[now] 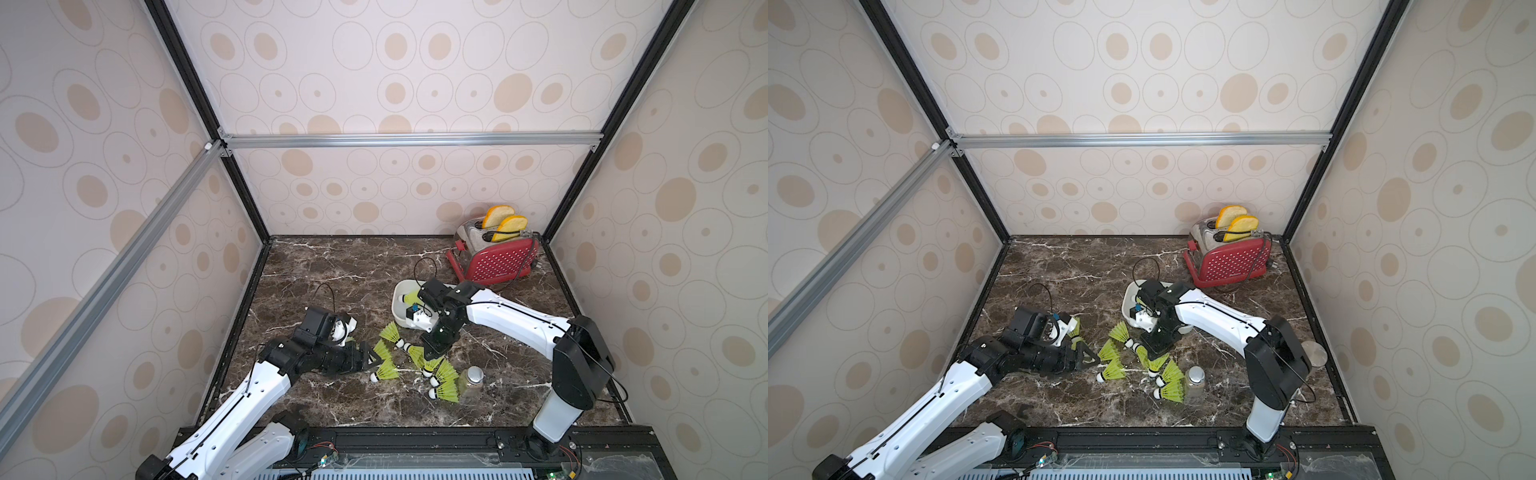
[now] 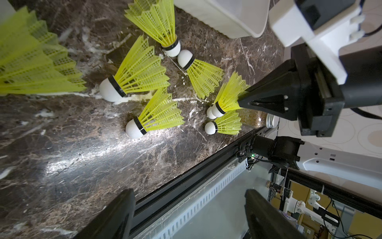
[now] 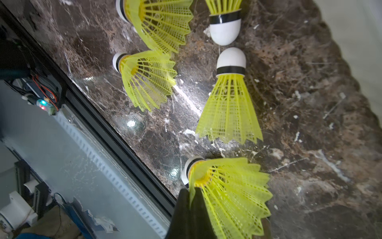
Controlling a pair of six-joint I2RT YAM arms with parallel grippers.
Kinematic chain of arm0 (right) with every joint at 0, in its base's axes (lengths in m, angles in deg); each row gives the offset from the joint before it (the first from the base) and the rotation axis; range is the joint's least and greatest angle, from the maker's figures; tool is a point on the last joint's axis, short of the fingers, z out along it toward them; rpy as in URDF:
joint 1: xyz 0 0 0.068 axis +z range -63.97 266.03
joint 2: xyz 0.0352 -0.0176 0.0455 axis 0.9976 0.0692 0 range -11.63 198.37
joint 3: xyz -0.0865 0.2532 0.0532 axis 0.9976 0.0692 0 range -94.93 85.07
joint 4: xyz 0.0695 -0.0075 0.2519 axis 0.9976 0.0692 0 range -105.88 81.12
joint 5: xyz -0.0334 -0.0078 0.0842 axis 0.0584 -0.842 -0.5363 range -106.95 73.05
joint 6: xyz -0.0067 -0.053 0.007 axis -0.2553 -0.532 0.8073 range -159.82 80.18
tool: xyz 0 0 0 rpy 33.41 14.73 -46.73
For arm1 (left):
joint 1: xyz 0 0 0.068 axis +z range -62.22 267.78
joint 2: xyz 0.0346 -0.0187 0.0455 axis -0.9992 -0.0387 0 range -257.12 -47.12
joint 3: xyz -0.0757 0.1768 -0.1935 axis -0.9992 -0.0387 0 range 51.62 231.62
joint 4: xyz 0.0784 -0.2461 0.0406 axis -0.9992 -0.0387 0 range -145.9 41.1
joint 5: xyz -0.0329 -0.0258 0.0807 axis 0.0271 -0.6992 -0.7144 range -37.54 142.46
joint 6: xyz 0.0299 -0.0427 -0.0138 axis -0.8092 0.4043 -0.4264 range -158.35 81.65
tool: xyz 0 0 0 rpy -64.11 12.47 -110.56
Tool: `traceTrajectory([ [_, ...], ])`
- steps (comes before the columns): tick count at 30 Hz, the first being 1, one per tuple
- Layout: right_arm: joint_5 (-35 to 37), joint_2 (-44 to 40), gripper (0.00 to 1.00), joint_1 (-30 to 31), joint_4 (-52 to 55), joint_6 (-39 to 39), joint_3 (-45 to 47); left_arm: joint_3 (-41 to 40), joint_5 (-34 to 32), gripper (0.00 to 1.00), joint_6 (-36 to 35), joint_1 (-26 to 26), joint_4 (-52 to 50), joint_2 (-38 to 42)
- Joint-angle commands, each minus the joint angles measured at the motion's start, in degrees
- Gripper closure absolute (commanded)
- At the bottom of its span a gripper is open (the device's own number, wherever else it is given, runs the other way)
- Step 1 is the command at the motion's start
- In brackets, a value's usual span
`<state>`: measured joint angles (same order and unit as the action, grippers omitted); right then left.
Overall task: Put the shuttlecocks into the storage box
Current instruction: Pick up the shuttlecock at the center of the board.
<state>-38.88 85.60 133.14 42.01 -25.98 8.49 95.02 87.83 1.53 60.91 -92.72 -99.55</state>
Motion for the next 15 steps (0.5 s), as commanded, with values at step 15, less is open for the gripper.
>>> traceTrajectory([
  [15, -5.8, -10.9, 1.0, -18.7, -4.7, 15.2, -1.7, 14.8, -7.5, 0.14, -1.8, -0.7, 7.1, -10.6],
])
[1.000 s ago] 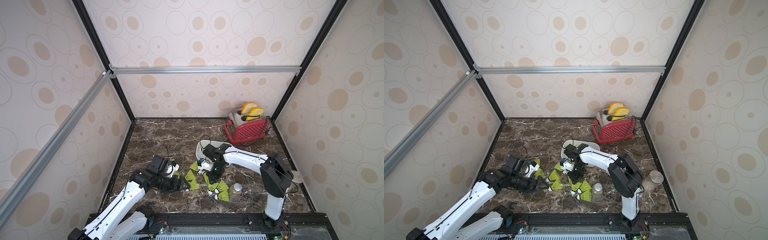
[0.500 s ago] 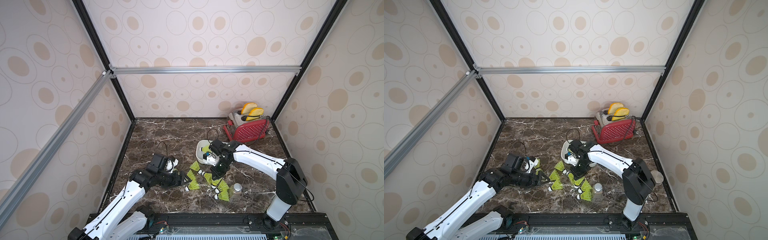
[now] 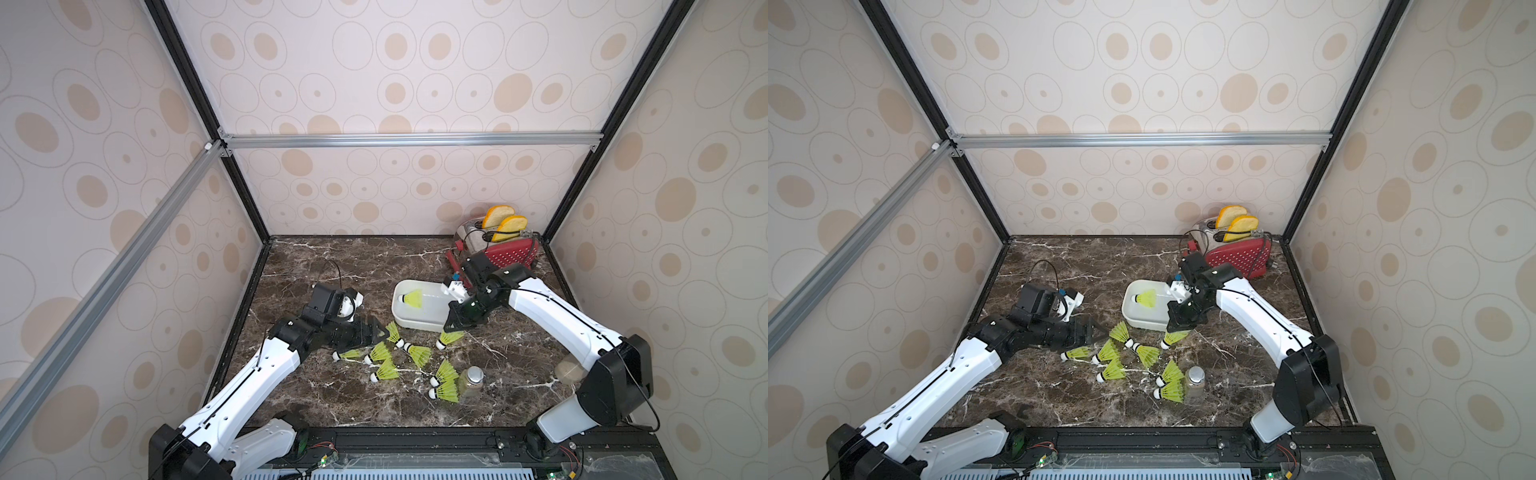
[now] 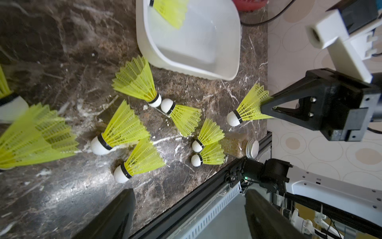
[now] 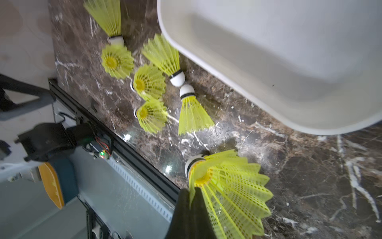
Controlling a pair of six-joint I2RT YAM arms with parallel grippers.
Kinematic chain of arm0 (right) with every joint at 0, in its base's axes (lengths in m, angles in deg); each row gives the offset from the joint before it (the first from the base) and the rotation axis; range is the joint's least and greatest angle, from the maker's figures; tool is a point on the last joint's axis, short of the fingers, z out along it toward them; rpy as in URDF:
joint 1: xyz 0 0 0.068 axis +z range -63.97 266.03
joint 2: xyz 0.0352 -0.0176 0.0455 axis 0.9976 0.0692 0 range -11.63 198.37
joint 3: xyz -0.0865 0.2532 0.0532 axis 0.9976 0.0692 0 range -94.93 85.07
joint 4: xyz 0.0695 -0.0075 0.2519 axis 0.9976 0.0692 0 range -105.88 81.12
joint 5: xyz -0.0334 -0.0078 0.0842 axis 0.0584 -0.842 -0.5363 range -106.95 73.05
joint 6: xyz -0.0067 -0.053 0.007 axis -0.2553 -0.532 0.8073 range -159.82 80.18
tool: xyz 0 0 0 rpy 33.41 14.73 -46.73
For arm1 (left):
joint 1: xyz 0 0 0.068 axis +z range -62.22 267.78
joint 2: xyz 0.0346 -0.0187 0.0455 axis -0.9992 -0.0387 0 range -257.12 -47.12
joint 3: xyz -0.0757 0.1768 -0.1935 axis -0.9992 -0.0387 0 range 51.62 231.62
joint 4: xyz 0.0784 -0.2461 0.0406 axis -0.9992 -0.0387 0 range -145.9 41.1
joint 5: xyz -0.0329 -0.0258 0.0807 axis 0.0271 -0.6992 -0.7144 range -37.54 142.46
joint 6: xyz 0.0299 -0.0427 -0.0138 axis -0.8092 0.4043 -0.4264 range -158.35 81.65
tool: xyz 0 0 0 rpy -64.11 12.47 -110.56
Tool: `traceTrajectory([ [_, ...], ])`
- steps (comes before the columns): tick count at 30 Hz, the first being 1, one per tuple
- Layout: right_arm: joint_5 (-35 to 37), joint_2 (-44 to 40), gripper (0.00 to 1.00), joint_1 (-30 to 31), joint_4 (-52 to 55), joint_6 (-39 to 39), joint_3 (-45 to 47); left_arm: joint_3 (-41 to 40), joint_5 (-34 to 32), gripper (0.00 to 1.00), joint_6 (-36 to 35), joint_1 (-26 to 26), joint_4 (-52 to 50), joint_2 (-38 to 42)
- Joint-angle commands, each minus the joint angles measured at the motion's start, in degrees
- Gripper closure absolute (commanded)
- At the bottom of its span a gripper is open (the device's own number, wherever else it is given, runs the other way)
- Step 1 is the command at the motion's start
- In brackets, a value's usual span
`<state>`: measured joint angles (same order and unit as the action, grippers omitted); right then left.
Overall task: Put the shuttlecocks into the storage box
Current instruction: Pick up the shuttlecock at the center of the board, then place the shuttlecock in the storage box.
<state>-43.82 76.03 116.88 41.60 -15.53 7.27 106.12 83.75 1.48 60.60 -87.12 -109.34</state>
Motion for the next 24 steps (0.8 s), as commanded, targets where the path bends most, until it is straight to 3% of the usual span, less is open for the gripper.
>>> traceTrajectory([
  [1, -0.6, -1.5, 1.0, -3.2, -6.9, 6.4, 0.2, 4.5, -4.1, 0.14, -1.7, -0.4, 1.6, -1.3],
  [14, 11.3, 2.7, 1.0, -4.1, -37.4, 26.1, 8.8, 8.4, -13.4, 0.14, -3.4, -0.9, 8.7, -8.1],
  [20, 9.4, 8.5, 1.0, -4.0, -46.5, 30.9, 11.4, 12.7, -13.5, 0.14, -5.9, -2.4, 7.4, -14.5],
  [24, 8.1, 10.7, 1.0, -3.9, -52.0, 32.7, 13.0, 18.8, -16.4, 0.14, -9.6, -6.9, 2.5, -20.5],
])
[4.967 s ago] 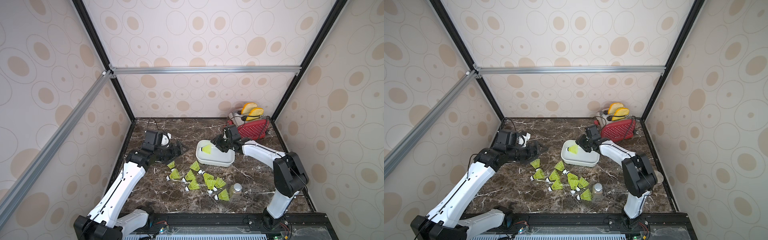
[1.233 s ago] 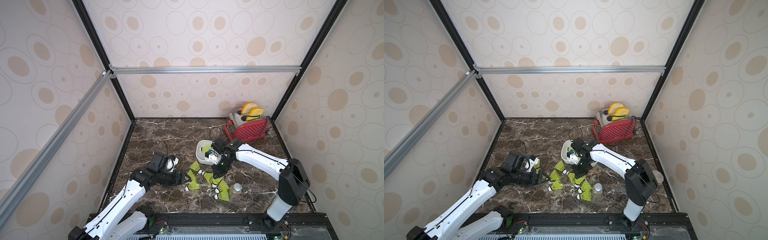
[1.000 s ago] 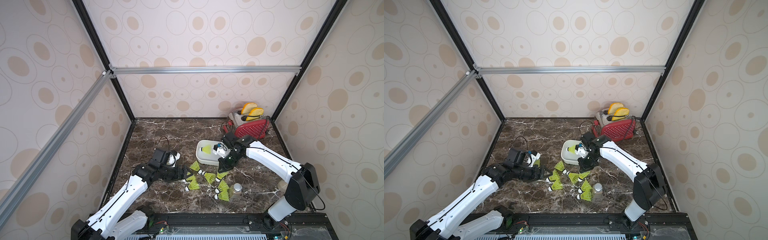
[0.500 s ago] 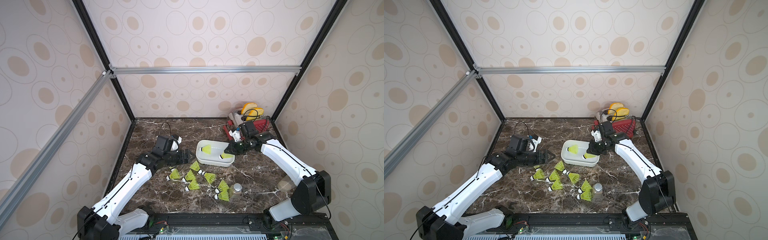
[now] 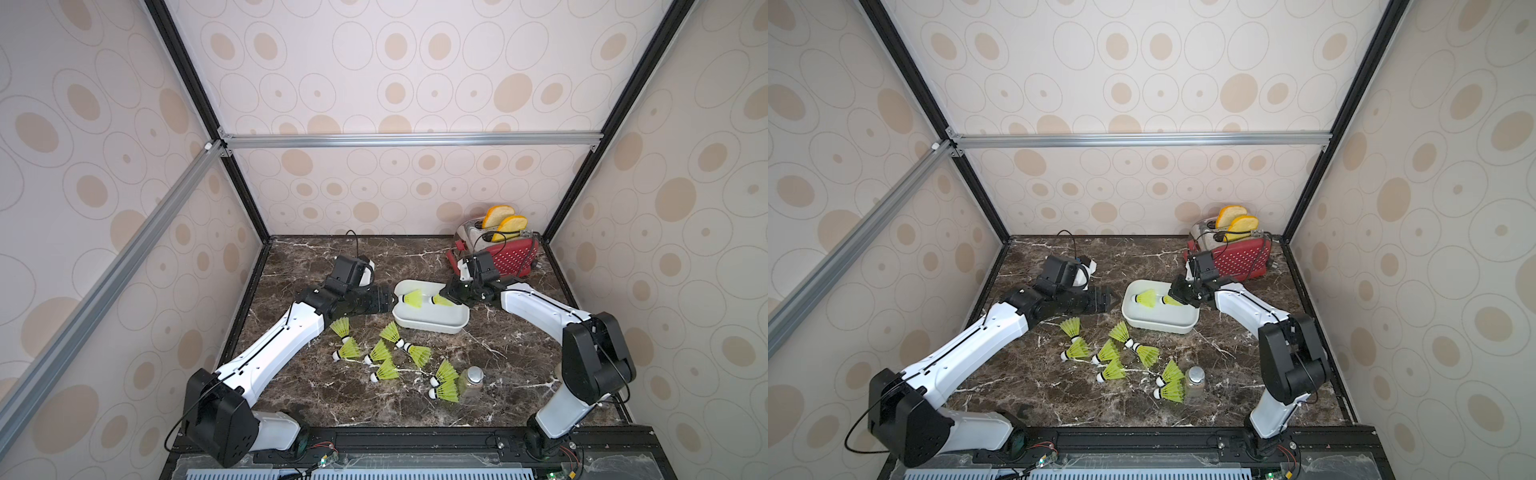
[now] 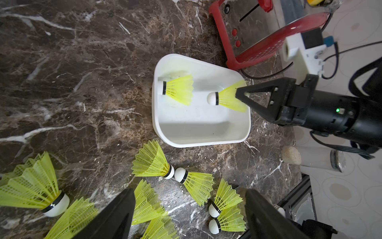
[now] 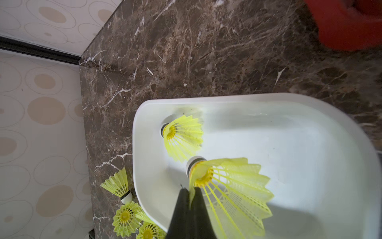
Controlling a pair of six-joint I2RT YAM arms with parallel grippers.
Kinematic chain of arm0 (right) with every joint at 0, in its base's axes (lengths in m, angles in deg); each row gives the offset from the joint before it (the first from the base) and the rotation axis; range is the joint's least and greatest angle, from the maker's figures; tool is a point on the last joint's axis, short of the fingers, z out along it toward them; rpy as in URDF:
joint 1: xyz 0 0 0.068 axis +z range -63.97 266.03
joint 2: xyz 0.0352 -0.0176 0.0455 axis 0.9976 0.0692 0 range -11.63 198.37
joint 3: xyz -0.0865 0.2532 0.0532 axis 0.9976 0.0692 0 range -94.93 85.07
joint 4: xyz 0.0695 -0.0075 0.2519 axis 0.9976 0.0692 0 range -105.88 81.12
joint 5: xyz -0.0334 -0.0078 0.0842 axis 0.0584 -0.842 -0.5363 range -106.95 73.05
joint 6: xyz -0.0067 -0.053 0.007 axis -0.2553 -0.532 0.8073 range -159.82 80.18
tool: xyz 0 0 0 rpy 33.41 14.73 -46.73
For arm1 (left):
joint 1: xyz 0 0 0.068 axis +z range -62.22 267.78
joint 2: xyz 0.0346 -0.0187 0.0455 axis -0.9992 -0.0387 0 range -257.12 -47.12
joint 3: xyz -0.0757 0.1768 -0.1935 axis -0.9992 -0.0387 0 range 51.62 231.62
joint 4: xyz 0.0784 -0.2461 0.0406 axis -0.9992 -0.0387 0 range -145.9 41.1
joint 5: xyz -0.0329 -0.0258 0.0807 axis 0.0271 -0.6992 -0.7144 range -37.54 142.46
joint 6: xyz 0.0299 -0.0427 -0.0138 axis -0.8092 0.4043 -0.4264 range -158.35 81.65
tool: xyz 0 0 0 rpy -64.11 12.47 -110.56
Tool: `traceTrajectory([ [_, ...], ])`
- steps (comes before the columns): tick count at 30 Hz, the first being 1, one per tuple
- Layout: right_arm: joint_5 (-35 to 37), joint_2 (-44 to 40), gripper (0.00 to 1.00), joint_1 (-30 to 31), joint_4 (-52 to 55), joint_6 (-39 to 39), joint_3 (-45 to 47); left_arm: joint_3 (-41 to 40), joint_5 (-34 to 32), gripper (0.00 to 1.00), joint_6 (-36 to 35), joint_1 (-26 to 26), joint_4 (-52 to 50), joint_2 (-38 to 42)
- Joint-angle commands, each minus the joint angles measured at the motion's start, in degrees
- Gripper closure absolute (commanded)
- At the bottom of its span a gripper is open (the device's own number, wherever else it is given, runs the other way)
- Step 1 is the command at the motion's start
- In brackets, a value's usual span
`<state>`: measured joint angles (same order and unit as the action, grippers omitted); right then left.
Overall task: Put the shuttlecocks into the storage box
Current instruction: Place the shuttlecock in the storage box.
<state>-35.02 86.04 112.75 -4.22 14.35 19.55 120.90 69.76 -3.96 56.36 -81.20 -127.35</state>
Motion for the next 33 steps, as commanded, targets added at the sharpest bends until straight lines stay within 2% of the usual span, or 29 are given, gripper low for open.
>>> traceTrajectory([
  [1, -1.0, 1.2, 1.0, 0.4, -6.9, 2.9, 0.8, 5.0, -3.0, 0.14, -4.5, -3.5, -4.9, -3.7],
  [5, -2.5, 2.7, 1.0, 0.5, -10.4, 4.2, 1.8, 5.8, -3.9, 0.14, -4.8, -4.3, -6.6, -6.1],
  [13, -4.7, 5.6, 1.0, 1.5, -16.8, 6.9, 3.7, 7.3, -0.3, 0.14, -5.3, -4.3, -5.1, -8.1],
  [33, -5.6, 10.6, 1.0, 3.3, -22.7, 12.3, 2.5, 5.2, 0.5, 0.14, -4.6, -4.3, -5.7, -5.0],
])
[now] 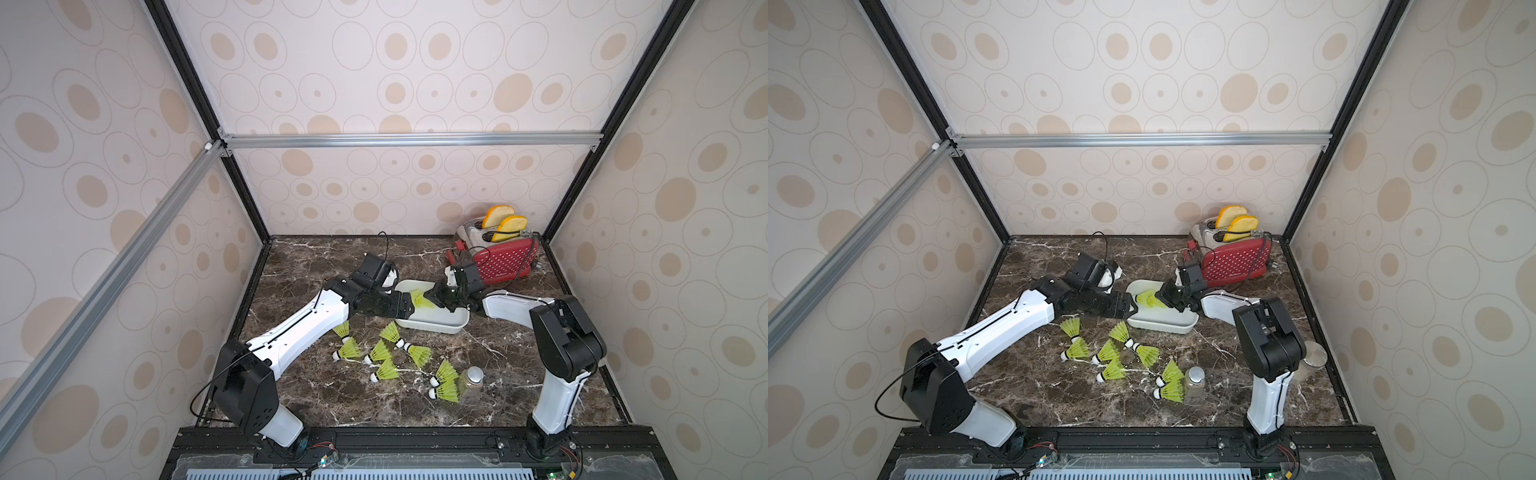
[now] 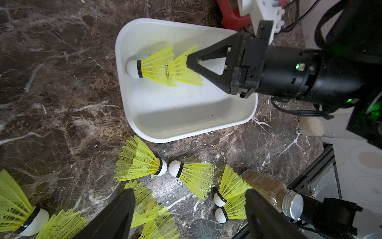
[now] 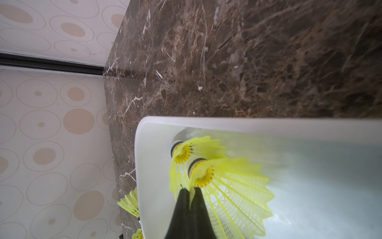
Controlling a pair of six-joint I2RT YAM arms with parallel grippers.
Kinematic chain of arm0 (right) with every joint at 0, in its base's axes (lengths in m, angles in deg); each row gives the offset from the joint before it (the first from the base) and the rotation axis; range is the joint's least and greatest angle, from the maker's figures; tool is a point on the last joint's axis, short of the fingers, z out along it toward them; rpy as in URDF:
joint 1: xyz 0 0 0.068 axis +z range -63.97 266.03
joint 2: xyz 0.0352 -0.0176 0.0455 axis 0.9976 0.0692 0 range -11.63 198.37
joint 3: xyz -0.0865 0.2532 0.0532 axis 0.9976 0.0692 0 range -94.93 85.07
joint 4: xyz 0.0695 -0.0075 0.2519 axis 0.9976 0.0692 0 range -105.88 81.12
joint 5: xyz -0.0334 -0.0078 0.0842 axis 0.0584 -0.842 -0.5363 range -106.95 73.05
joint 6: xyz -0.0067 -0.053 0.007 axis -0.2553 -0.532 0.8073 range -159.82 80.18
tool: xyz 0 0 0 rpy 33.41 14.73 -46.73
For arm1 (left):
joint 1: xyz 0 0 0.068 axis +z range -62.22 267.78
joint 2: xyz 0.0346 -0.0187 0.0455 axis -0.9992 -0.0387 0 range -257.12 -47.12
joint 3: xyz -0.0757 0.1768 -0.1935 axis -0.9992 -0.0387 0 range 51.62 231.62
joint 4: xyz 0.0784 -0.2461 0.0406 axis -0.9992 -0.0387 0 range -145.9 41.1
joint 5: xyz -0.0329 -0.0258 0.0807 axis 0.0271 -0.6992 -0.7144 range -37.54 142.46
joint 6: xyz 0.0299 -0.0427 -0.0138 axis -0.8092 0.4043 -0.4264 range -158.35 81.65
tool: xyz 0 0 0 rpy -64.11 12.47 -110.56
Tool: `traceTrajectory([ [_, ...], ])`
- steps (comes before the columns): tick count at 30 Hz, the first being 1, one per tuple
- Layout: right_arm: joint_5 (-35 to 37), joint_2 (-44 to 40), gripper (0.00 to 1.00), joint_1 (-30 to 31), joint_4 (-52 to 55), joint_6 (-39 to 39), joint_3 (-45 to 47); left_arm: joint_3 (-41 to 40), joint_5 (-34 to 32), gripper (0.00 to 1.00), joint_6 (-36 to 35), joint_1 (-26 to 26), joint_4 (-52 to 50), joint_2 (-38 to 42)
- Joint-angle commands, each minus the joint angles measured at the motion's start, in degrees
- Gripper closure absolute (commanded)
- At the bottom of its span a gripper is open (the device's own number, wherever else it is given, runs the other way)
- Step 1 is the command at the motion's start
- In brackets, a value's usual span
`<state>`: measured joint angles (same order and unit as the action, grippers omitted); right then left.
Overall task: Put the shuttlecocks into the storage box
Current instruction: Place the shuttlecock in the storage box.
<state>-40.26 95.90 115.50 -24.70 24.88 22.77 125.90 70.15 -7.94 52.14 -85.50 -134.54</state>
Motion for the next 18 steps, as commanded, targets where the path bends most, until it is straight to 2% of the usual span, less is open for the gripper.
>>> traceTrajectory([
  [1, -0.4, 1.0, 1.0, 0.5, -2.6, 2.1, -0.5, 0.0, 0.1, 0.14, -0.6, 0.0, -1.4, 2.5],
  [18, -0.9, 5.0, 1.0, 0.9, -12.9, 9.9, 0.6, -2.6, 0.1, 0.13, -0.1, 0.0, -2.5, 6.2],
])
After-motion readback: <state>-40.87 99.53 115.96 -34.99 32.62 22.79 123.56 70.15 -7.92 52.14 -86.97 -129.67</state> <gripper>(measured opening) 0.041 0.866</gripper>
